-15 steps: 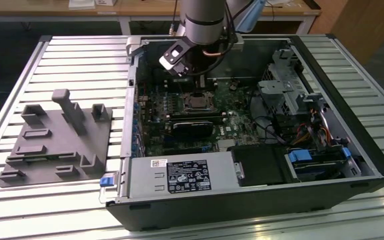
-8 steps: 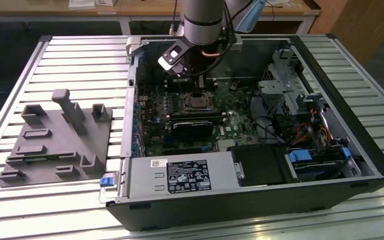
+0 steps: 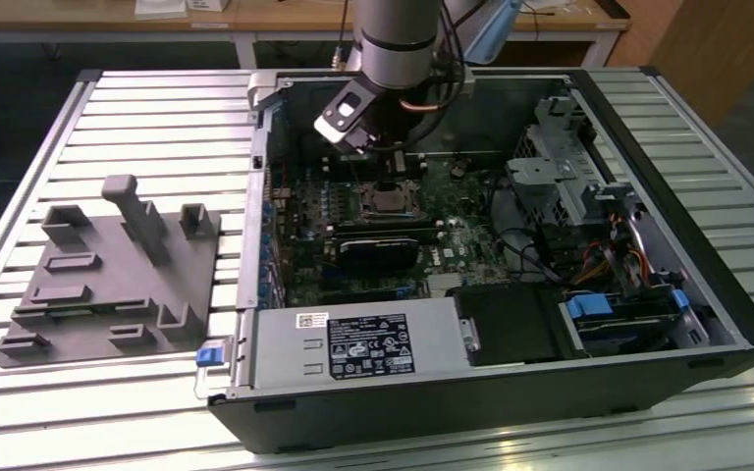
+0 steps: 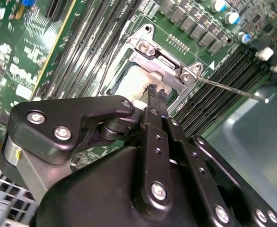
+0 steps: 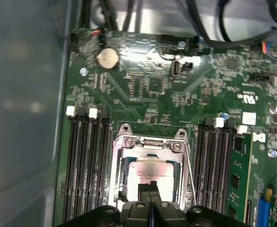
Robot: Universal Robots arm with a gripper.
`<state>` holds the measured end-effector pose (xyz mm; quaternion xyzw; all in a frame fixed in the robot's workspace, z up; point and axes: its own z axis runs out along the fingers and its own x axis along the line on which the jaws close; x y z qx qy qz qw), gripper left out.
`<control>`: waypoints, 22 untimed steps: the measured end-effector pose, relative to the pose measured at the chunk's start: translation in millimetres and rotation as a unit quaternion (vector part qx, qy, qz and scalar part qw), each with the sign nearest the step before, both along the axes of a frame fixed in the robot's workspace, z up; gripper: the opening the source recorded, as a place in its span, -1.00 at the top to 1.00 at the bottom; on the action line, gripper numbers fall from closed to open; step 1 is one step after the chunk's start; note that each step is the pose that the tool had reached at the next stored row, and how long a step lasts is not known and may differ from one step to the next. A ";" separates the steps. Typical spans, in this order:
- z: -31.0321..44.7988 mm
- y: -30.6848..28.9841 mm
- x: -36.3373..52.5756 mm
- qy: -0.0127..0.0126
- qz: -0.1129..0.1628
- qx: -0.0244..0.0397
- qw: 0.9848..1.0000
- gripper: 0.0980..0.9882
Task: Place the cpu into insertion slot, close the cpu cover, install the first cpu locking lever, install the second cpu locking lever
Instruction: 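Close the cpu cover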
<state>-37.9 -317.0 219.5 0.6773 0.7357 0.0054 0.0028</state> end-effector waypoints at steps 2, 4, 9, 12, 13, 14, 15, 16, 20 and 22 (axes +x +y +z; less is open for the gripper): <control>-0.1 0.0 0.0 0.000 0.018 0.000 1.000 0.98; -0.2 0.0 0.0 0.000 0.036 0.000 0.999 0.98; -0.4 0.0 0.0 0.000 0.082 0.000 0.997 0.98; -0.6 0.0 0.0 0.000 0.109 0.000 0.994 0.98; -0.6 0.0 0.0 0.000 0.118 0.000 0.993 0.98; -0.7 0.0 0.0 0.000 0.127 0.000 0.992 0.98; -0.8 0.0 0.0 0.000 0.136 0.000 0.991 0.98; -0.8 0.0 0.0 0.000 0.145 0.000 0.989 0.98; -1.0 0.0 0.0 0.000 0.181 0.000 0.983 0.98; -1.1 0.0 0.0 0.000 0.199 0.000 0.980 0.98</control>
